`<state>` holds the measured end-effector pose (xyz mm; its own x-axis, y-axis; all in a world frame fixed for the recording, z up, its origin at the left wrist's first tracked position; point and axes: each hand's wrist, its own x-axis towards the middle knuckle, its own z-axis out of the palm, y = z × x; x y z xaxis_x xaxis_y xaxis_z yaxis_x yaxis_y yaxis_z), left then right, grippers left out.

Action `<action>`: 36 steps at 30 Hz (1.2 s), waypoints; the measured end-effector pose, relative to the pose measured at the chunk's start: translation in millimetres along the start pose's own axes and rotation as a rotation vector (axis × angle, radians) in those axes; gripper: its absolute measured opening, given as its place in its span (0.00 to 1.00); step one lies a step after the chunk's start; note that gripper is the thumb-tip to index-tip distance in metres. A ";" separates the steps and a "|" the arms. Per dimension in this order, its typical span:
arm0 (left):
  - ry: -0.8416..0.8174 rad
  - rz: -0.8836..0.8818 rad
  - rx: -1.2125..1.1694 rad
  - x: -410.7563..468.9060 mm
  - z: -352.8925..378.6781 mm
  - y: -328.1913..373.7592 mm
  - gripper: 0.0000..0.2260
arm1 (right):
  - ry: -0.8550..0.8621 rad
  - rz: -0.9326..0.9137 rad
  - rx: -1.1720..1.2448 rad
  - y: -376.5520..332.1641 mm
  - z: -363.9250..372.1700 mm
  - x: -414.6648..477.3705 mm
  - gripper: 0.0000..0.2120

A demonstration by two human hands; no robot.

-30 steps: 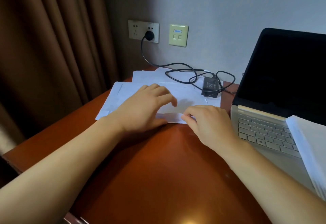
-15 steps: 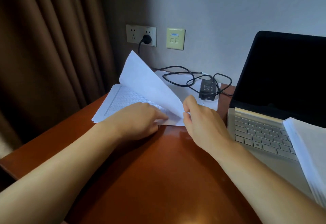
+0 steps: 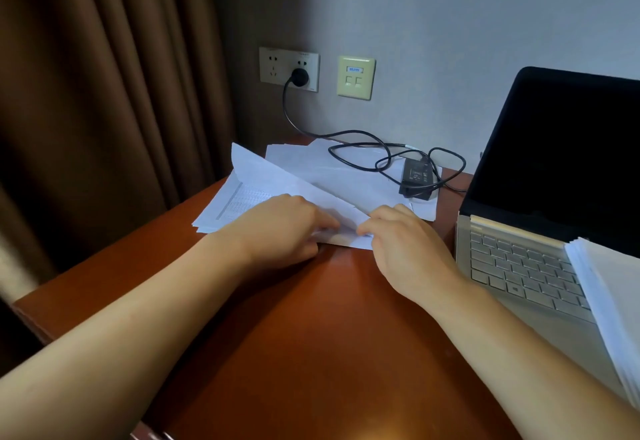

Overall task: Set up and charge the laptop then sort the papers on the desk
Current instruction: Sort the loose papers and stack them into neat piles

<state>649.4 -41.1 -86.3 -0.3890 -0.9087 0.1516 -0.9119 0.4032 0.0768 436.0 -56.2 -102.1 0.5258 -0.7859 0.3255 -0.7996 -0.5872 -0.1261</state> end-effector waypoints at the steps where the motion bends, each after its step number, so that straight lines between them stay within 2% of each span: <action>1: 0.006 -0.004 -0.006 0.1 0.3 -1.2 0.17 | -0.002 -0.007 -0.009 0.1 0.4 0.0 0.17; 5: 0.076 0.019 -0.031 1.5 3.1 -2.0 0.12 | 0.004 -0.028 -0.078 -2.3 2.3 -1.7 0.19; 8: 0.129 0.043 -0.023 6.1 9.0 -1.8 0.12 | -0.040 -0.001 -0.090 -4.5 0.4 -2.9 0.19; 12: 0.186 0.053 -0.017 11.5 15.2 -2.3 0.11 | -0.010 0.031 -0.111 -3.9 -1.1 -2.1 0.19; 16: 0.216 0.020 -0.043 13.3 19.3 -2.2 0.19 | 0.003 0.058 -0.127 -3.0 -2.6 -1.7 0.20; 20: 0.291 0.002 -0.069 14.2 20.5 -2.8 0.20 | -0.005 0.057 -0.136 -2.1 -2.3 -1.7 0.21; 23: 0.378 0.018 -0.049 13.4 21.5 -4.1 0.20 | 0.049 0.041 -0.162 0.0 -1.7 0.1 0.15; 26: 0.420 0.009 -0.075 12.7 20.2 -5.1 0.15 | 0.185 0.031 -0.179 0.5 -1.4 1.3 0.06; 27: 0.420 0.009 -0.097 11.9 19.5 -5.4 0.14 | 0.213 0.039 -0.198 0.2 -1.5 1.3 0.03; 32: 0.277 0.114 -0.157 7.0 17.4 -2.6 0.19 | 0.199 0.081 -0.257 -1.4 -1.1 2.7 0.10; 36: 0.305 0.107 -0.143 8.5 15.8 0.3 0.21 | 0.194 0.094 -0.189 -1.7 -1.6 1.0 0.09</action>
<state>643.7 -50.4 -100.6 -0.4044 -0.7952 0.4518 -0.8322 0.5248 0.1789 437.4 -55.6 -100.0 0.3964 -0.7725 0.4961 -0.8915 -0.4530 0.0068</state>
